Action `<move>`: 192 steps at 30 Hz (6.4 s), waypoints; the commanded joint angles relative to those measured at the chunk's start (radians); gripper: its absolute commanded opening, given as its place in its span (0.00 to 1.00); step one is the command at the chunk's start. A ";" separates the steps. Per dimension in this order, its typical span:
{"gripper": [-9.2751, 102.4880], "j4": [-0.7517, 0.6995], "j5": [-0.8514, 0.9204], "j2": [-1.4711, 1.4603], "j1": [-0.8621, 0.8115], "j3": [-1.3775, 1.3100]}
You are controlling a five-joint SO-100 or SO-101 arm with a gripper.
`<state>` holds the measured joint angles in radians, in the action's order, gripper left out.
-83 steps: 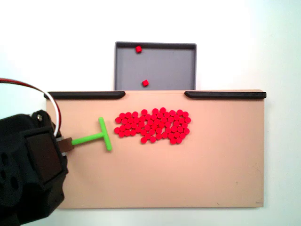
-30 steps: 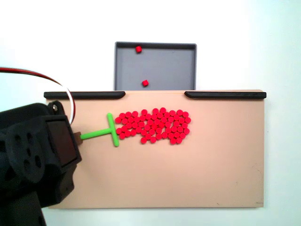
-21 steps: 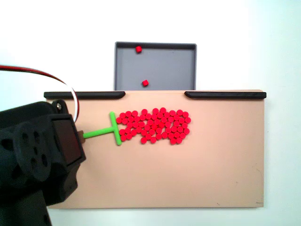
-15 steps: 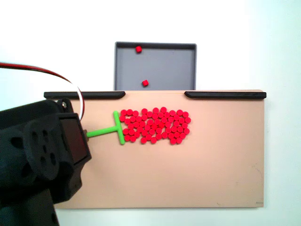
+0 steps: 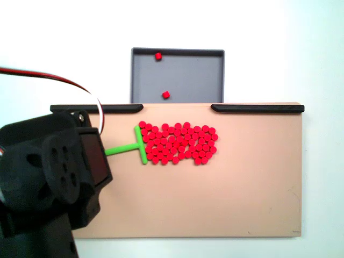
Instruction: Push granules from left to the grey container
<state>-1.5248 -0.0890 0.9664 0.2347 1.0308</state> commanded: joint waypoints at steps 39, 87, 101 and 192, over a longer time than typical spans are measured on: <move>0.08 0.002 0.109 -0.002 -0.032 0.002; 0.08 0.002 0.230 -0.005 -0.058 0.000; 0.08 0.002 0.281 -0.009 -0.066 -0.003; 0.08 -0.123 1.683 0.833 -0.267 0.583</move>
<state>-1.6628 1.5877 1.7963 -0.0230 1.6199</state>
